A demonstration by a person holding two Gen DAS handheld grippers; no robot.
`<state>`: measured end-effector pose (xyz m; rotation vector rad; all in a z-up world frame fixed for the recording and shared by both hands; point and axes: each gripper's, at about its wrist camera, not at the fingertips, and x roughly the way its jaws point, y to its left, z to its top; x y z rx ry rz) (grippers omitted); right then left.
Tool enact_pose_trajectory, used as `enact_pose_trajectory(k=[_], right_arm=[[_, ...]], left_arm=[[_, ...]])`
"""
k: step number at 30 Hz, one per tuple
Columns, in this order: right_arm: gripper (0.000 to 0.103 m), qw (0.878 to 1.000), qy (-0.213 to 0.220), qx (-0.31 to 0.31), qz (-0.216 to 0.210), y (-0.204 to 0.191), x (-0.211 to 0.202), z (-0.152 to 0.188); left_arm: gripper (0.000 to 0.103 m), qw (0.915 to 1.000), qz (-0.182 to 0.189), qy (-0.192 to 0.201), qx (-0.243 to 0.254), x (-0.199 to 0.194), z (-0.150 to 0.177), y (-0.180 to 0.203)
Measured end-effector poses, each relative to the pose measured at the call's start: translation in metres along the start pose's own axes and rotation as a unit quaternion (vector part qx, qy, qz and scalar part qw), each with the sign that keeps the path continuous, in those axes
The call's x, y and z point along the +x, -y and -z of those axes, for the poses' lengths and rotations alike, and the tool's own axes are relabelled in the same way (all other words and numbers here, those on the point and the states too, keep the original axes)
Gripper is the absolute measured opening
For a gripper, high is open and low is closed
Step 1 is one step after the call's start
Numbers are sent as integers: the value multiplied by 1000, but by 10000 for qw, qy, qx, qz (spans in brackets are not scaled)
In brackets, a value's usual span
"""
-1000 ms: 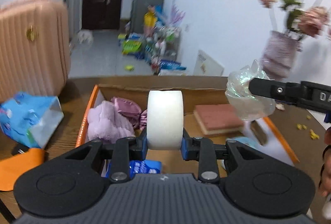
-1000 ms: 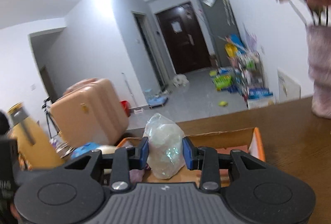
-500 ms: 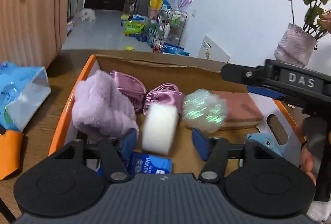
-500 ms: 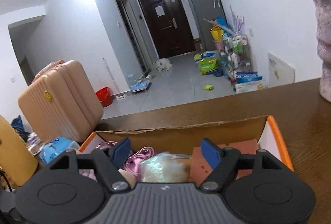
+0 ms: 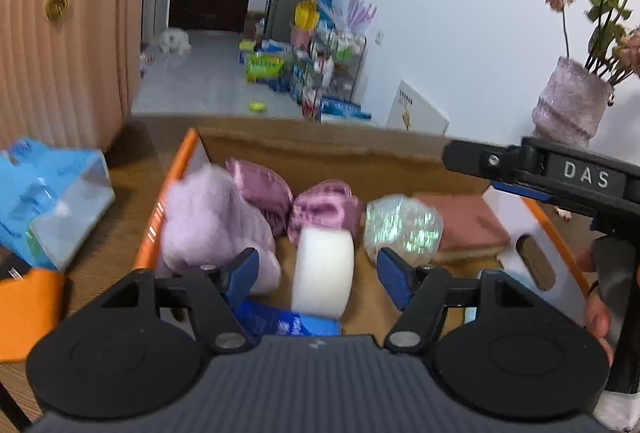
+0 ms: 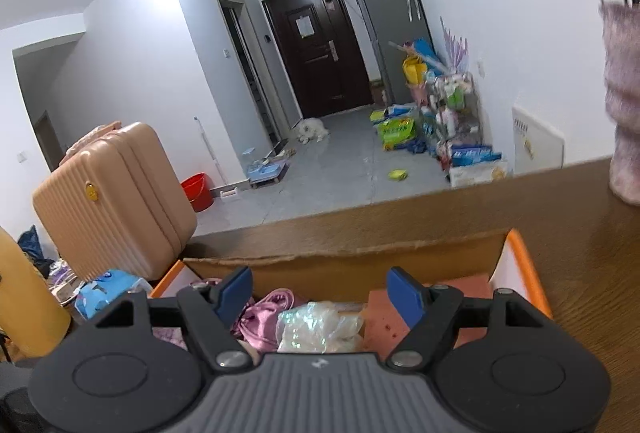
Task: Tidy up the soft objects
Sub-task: 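Lower both held items into the box and open both tools, then withdraw both tools from the box back over the table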
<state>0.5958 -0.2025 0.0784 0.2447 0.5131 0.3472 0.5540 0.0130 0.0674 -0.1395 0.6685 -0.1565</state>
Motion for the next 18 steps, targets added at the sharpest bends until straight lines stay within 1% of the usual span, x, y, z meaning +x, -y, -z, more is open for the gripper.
enact_pose_trajectory(k=[3,5,8,10,15,18], right_arm=[[74,9994,313,-104,-102,-8,-27,-9],[74,9985,497,-209,-112,-14,-51,-11],[75,9979,556,-293,-147,-18,-82,-11],[75,9973,559,-451,-130,-23,-103,-13],[80,9936,798,-802,-22,-32,-175,-13],[82,9909,894,-1011,15,-35,-218,-6]], left_arm=[[73,9994,84,344,-44,-27,-7,-4],[73,9992,31,387,12,-42,-9,-5],[73,9986,-107,480,192,-69,-8,-2],[73,9980,-112,564,252,-91,-6,0],[77,9948,-119,910,443,-157,8,10],[83,9919,-72,1119,591,-199,25,19]])
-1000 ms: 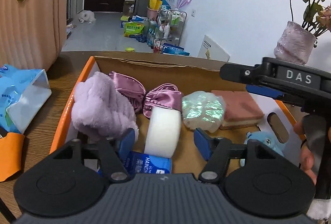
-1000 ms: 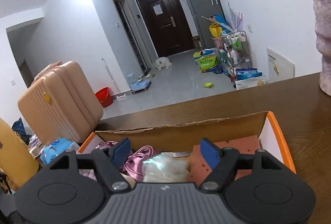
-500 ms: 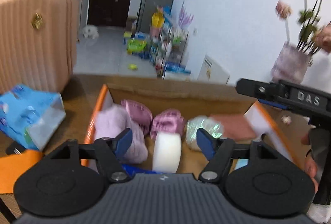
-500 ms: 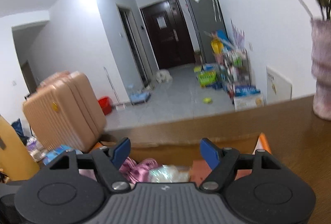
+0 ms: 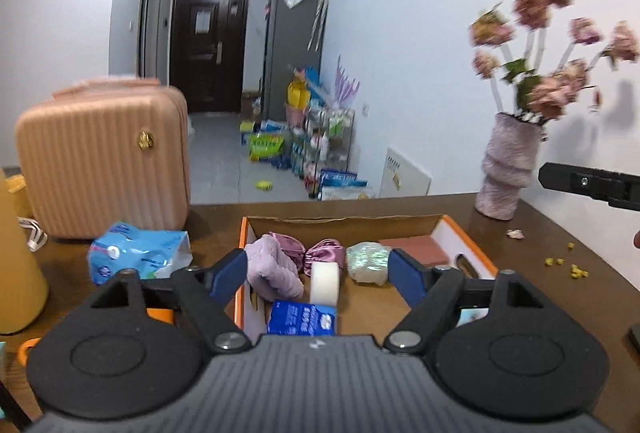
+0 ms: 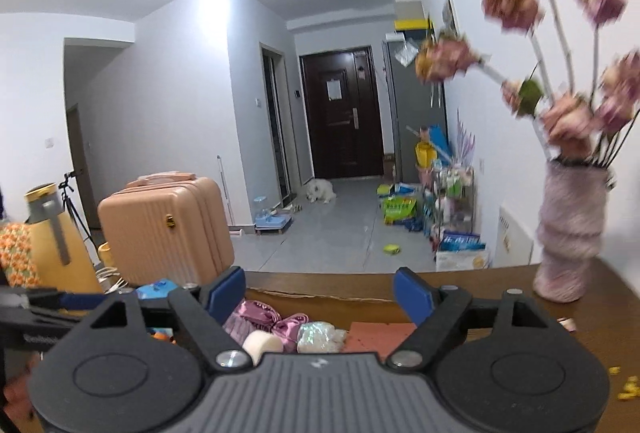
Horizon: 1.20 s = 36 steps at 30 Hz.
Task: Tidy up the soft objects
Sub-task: 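Withdraw both tools from the box back over the table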
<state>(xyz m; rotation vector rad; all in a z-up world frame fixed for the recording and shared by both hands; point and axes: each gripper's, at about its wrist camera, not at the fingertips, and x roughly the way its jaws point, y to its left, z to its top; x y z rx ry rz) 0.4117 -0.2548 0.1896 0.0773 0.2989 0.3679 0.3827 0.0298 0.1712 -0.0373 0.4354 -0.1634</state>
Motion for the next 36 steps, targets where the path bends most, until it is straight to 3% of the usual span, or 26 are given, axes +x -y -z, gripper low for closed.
enact_pose_trajectory(k=[6,16,26,36], right_arm=[[87,9991,35,-415,-42,-13,-78,22],[89,9974,-195,-673,167,-33,-142,112],[89,9976,-659,-10,223,-27,-174,192],[87,9953,-845,290,375,-7,-171,210]], left_arm=[[87,9992,160,310,185,-73,27,24],[99,9992,-88,374,106,-135,98,54],[102,9998,43,-144,155,-149,152,57],[102,9980,269,-554,113,-120,166,67]])
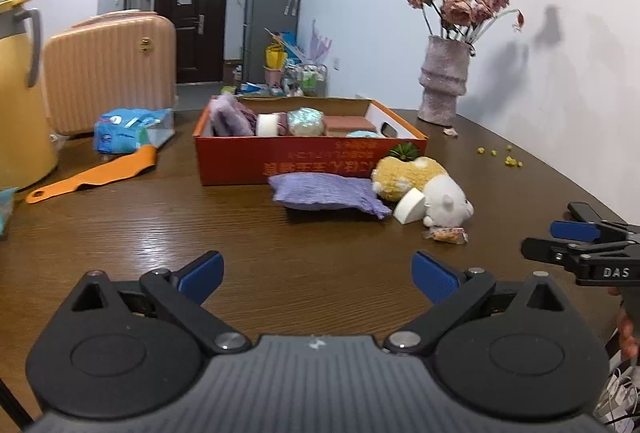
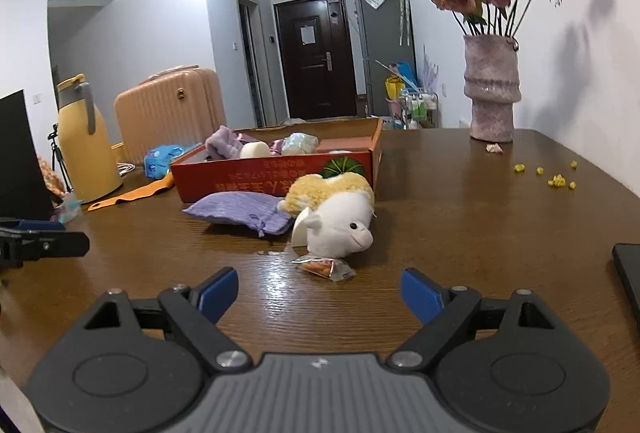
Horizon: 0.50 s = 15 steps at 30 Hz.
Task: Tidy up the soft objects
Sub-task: 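Withdraw both tools from the box back over the table, then close the left tool on the small white foam cube while the right tool grips the snack packet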
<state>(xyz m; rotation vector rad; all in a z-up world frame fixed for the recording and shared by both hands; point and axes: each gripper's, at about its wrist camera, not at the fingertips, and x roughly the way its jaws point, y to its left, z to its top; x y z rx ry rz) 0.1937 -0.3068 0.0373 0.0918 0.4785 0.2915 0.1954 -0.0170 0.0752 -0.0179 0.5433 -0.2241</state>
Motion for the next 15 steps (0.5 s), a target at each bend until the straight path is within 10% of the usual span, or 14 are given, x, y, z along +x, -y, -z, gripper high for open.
enact_pose_trajectory(k=[7,15], right_arm=[[81,9994,-255,126,-181,8,39,-3],[53,9979,-619,-198,-36,3,103,-13]], left_arm=[[100,9978,426,-337,378,51,-9,26],[68,9872,983,-789,979,142,-37,61]])
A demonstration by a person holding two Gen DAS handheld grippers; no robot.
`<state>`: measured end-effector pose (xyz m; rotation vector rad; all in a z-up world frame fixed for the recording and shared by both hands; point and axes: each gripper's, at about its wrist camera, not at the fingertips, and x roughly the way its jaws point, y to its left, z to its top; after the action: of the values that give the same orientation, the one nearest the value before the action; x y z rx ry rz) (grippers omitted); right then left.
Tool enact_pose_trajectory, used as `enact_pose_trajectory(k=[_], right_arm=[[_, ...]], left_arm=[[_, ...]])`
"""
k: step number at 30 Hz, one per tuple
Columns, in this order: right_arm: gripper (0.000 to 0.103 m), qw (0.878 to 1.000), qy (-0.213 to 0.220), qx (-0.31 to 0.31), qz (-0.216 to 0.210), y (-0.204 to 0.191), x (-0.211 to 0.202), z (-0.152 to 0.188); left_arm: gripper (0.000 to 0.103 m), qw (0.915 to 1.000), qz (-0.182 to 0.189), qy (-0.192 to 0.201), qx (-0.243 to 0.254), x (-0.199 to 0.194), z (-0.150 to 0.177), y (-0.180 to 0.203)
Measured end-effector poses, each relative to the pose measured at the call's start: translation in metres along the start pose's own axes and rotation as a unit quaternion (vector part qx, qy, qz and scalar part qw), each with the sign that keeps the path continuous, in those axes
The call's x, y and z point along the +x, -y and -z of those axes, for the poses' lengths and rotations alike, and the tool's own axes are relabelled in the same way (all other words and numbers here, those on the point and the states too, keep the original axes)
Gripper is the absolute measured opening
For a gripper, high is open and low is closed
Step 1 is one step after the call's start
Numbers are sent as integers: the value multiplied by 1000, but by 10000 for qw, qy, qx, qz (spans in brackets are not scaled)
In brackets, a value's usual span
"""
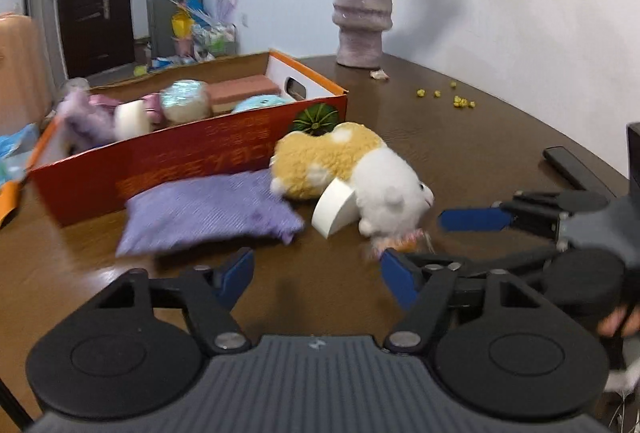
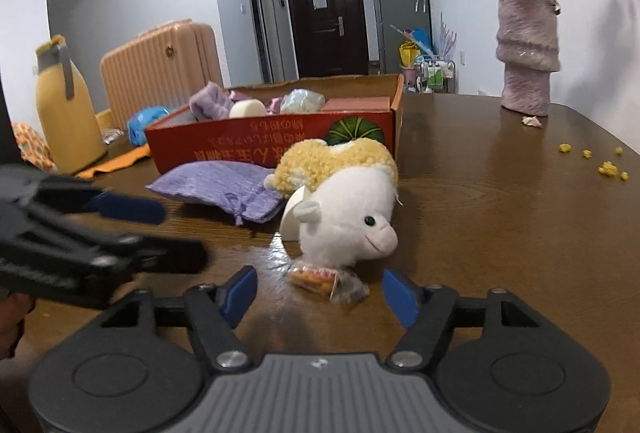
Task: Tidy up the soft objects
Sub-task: 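Close the left tool on the small white foam cube while the right tool grips the snack packet, then lift the foam cube and snack packet and carry both over the box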
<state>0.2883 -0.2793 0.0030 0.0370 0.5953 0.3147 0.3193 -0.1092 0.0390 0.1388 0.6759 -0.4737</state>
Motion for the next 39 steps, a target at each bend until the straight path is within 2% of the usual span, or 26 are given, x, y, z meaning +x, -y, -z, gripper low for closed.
enact_pose_trajectory(k=[2,4,7,11,12,14,15,17,19,22,31,35,39], right_arm=[[50,9999,-170,31,-12,2,10,-4],[50,9998,-131,82,-130,3,13,-6],[44,9997,-184,59,-173,4,16,-6],[26,9998,-194,53,-93,7,15,-7],[22,9997,-192,77,-94,8,15,-7],[19,9997,-189,150,-99,11,13,-6],[18,9996,-189,163,-104,11,13,-5],[18,9996,-190,171,-99,12,12,-5],[18,9997,-191,155,-74,10,11,-4],[18,9996,-221,160,-64,8,7,-2],[16,9992,-306,42,-247,-17,-23,16],[16,9990,-194,9,-396,-32,-43,22],[16,9993,27,-9,-365,-42,-64,21]], left_arm=[[68,9999,53,-83,126,21,-10,1],[66,9997,60,-107,199,35,-17,0],[64,9994,257,-159,172,52,-25,-7],[60,9981,551,-284,-65,72,-31,-17],[54,9972,638,-342,-193,76,-31,-21],[36,9954,851,-323,-296,78,-30,-24],[24,9933,1041,-379,-329,78,-30,-24],[21,9926,1100,-402,-334,75,-30,-22],[20,9948,914,-359,-282,68,-28,-19],[20,9943,909,-270,-484,47,-20,-22],[20,9919,574,204,-1117,-51,28,-40],[21,9889,450,450,-1345,-88,38,-47],[21,9875,342,657,-1390,-116,46,-49]])
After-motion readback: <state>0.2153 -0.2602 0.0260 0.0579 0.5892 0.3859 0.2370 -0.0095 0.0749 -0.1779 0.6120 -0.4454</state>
